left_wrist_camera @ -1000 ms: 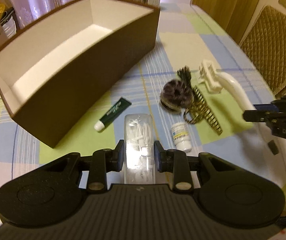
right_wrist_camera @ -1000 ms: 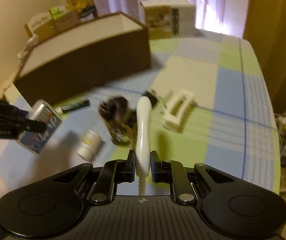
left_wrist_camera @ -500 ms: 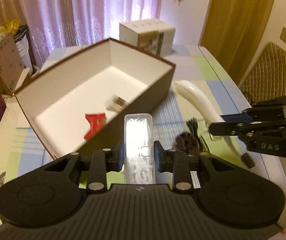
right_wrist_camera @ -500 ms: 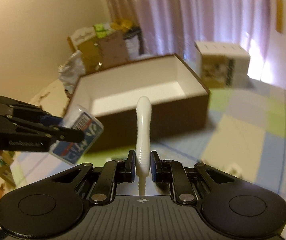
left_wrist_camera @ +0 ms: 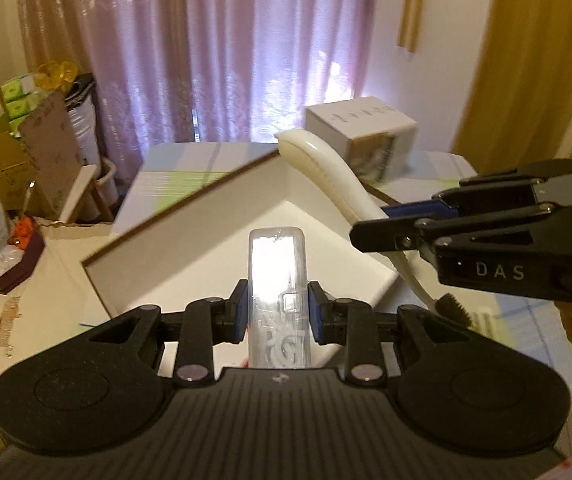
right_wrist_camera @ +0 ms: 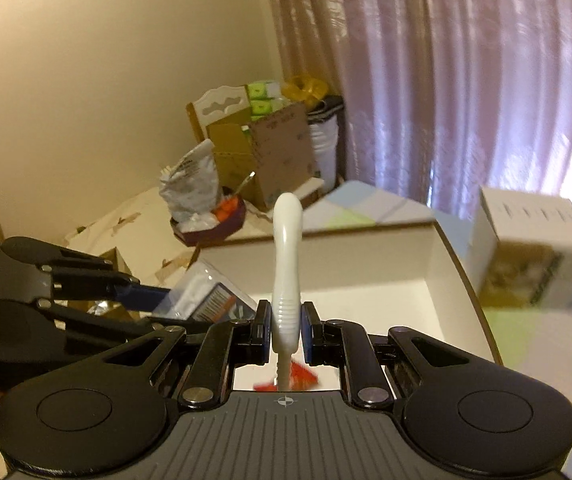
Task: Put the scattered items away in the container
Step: 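Carry the floss-pick case and white hair dryer over the box with both tools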
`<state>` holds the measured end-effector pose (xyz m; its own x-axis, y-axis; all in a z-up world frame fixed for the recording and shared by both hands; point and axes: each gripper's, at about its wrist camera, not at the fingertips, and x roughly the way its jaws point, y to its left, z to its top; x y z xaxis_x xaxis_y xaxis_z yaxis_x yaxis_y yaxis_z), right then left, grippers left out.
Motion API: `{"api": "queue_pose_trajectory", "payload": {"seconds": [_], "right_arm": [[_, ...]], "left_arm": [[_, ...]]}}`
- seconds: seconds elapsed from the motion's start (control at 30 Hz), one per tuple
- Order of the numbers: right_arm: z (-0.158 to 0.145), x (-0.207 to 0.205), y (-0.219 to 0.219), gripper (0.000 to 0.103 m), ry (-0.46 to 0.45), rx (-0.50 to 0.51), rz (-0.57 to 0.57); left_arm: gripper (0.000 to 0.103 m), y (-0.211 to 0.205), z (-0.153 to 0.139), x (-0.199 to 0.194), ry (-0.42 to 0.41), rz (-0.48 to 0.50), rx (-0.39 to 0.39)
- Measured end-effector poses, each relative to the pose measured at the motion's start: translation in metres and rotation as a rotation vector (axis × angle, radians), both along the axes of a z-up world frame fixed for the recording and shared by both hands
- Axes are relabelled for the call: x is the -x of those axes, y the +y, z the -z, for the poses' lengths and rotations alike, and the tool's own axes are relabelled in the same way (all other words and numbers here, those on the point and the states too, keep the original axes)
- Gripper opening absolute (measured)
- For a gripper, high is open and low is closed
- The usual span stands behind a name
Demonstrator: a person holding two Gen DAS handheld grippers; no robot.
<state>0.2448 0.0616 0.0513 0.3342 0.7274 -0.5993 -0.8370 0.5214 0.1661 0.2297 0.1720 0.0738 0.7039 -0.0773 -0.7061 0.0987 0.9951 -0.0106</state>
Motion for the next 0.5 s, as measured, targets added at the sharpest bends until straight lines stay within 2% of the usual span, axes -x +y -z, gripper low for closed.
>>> {"api": "queue_pose_trajectory", "payload": {"seconds": [0.13, 0.27, 0.5], "right_arm": [[0.012, -0.020, 0.027, 0.012, -0.012, 0.037, -0.014], [0.038, -0.039, 0.050, 0.012, 0.004, 0.099, -0.019], [0.100, -0.067, 0.072, 0.012, 0.129, 0.249, -0.025]], "left_arm": [[0.025, 0.020, 0.008, -0.023, 0.023, -0.041, -0.006], [0.025, 0.037, 0.025, -0.043, 0.067, -0.076, -0.002], [0.025, 0.052, 0.073, -0.072, 0.206, -0.121, 0.014]]}}
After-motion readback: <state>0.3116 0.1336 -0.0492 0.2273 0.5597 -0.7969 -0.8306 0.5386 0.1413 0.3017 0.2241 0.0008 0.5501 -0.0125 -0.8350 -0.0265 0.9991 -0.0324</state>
